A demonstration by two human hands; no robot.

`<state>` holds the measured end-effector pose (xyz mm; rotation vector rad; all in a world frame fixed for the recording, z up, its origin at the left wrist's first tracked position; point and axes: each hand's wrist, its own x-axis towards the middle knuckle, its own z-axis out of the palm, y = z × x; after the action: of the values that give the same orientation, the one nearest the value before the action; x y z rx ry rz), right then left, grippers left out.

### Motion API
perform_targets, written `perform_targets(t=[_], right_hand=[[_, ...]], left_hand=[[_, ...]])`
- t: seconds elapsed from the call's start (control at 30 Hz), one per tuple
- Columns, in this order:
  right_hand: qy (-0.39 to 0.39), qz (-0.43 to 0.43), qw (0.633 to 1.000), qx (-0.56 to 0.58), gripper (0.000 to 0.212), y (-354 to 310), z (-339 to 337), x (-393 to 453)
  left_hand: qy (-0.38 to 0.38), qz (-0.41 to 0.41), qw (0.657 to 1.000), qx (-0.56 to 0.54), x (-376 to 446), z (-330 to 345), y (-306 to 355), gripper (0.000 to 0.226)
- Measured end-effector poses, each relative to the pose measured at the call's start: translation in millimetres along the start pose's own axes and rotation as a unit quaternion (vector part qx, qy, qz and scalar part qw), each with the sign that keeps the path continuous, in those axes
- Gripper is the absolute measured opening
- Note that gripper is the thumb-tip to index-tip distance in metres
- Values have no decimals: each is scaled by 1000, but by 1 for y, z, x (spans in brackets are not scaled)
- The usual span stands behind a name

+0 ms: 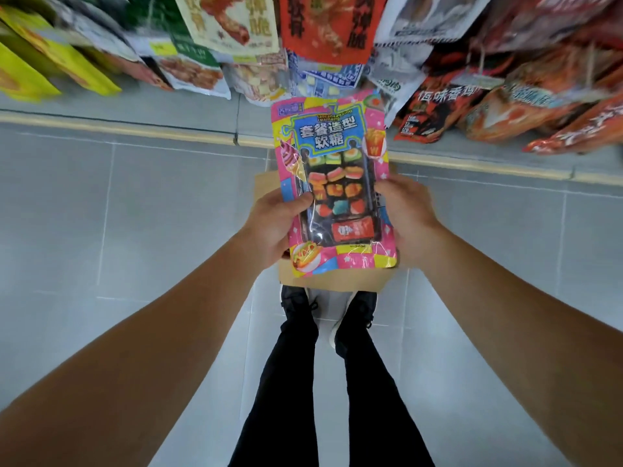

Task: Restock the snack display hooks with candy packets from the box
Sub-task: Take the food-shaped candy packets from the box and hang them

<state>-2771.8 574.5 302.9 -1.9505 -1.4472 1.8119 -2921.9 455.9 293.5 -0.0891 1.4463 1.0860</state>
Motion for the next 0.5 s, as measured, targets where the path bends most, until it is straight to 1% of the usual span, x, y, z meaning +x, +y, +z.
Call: perform_targets(t=[0.1, 0.23, 0.33, 0.43, 0.5], right_hand=[[19, -8, 999, 28, 20, -39, -20, -42], [30, -48, 996, 64, 14, -88, -45, -92], [47, -89, 990, 94, 20, -123, -68, -131], [55, -137, 981, 123, 20, -166, -84, -172], [70, -146, 976, 146, 16, -190, -96, -198]], left_hand=[[-26, 50, 998, 32, -43, 17, 40, 23], [-48, 109, 991, 57, -108, 37, 97, 17], [-68, 146, 985, 70, -156, 52, 135, 17], [-86, 181, 977, 77, -191, 68, 169, 16], [-97, 207, 970, 88, -216, 79, 191, 14]])
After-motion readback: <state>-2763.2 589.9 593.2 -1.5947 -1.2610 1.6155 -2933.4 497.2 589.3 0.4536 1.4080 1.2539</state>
